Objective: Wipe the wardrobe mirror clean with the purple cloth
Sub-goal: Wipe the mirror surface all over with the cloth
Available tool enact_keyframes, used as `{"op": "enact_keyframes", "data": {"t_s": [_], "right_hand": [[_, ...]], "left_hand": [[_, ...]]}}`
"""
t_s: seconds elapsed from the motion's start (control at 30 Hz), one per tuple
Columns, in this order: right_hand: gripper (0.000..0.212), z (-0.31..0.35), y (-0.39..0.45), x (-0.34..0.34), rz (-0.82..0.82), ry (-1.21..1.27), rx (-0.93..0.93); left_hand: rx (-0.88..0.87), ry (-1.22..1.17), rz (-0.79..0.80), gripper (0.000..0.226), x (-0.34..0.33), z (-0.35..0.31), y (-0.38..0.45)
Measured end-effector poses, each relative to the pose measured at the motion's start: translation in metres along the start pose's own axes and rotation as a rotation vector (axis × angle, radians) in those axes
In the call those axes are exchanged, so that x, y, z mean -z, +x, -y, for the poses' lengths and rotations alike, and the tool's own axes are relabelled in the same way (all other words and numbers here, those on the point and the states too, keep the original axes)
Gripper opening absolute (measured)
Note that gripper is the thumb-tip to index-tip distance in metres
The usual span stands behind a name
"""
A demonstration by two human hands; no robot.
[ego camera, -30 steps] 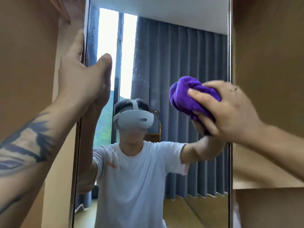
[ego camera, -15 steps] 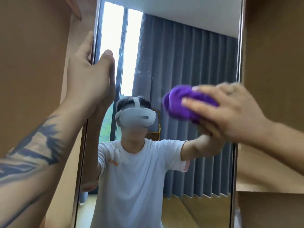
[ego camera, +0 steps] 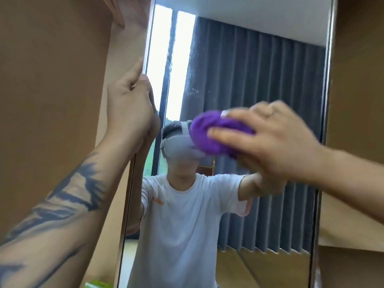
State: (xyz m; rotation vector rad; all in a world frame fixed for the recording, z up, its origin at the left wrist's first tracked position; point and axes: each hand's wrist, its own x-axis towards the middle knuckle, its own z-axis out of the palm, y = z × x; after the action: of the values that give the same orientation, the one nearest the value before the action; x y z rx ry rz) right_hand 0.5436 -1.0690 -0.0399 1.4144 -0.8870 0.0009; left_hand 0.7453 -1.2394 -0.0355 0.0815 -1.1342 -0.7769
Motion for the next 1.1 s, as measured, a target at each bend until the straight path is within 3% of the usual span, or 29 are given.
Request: {"op": "enact_keyframes", "data": {"t_s": [0.17,0.23,0.33,0.4,0.47,0.53,0.63,0.73,0.87,0.97,1.03,1.1], "right_hand": [[0.055,-0.045,0.053,0.003,-0.143,0.037,-0.653],[0.056,-0.020,0.055,0.000,-0.133,0.072,-0.599],[0.053,0.022,0.049,-0.002,-0.062,0.101,-0.169],[0.052,0.020,0.057,0.002,-0.009,0.037,-0.008],[0.052,-0.002,0.086,0.007,-0.041,-0.047,-0.093],[0.050,-0.025,0.128,0.011,-0.112,-0.089,-0.310],[0.047,-0.034,0.169,0.008,-0.147,-0.025,-0.508],[0.045,-0.009,0.159,0.002,-0.142,0.031,-0.444],[0.051,0.025,0.115,-0.005,-0.079,0.053,-0.202],[0.049,0.007,0.115,0.002,-0.033,-0.005,-0.042],[0.051,-0.019,0.135,0.007,-0.078,-0.059,-0.129],[0.051,-0.040,0.157,0.009,-0.124,-0.040,-0.369]], "left_hand": [[0.025,-0.080,0.021,0.043,0.004,-0.002,-0.003],[0.033,-0.099,0.031,0.042,0.004,-0.002,-0.003],[0.104,-0.194,0.013,0.041,0.007,-0.002,0.000],[0.139,-0.228,0.027,0.040,0.006,-0.004,0.000],[0.157,-0.257,0.024,0.040,0.005,-0.004,-0.002],[0.160,-0.258,0.013,0.039,0.005,-0.004,-0.004],[0.158,-0.275,0.011,0.040,0.007,-0.006,-0.006],[0.147,-0.292,0.047,0.042,0.010,-0.009,-0.007],[0.150,-0.335,0.124,0.035,0.013,-0.011,-0.012],[0.183,-0.400,0.150,0.034,0.017,-0.014,-0.017],[0.215,-0.442,0.114,0.040,0.018,-0.014,-0.018],[0.240,-0.464,0.091,0.042,0.019,-0.012,-0.017]]}}
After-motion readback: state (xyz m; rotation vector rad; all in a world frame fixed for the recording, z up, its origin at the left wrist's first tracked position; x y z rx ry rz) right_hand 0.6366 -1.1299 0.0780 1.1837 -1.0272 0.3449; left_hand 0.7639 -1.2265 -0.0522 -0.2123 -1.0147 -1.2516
